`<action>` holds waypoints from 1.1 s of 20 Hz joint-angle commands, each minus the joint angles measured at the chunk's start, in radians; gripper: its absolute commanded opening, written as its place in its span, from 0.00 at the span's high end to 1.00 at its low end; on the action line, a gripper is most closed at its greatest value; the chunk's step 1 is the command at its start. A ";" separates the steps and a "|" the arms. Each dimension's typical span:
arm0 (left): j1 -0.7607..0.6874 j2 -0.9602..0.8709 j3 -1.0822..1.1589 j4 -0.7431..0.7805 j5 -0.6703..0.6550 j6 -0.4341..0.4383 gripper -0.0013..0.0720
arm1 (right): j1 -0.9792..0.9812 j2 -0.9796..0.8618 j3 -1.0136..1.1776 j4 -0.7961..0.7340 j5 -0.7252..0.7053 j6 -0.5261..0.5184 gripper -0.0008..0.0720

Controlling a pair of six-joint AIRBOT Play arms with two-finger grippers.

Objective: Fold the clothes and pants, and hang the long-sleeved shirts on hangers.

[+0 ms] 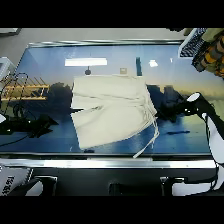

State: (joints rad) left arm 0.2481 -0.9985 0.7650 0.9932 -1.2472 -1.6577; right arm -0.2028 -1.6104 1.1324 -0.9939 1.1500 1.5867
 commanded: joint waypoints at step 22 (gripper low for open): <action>-0.170 0.074 -0.360 -0.028 0.095 -0.001 0.26 | 0.161 0.671 -0.544 -0.193 -0.004 0.523 0.94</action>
State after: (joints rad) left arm 0.0666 -0.9112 0.4194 1.0168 -1.1999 -1.7252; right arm -0.0433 -0.9421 0.5903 -1.1862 1.1488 2.1036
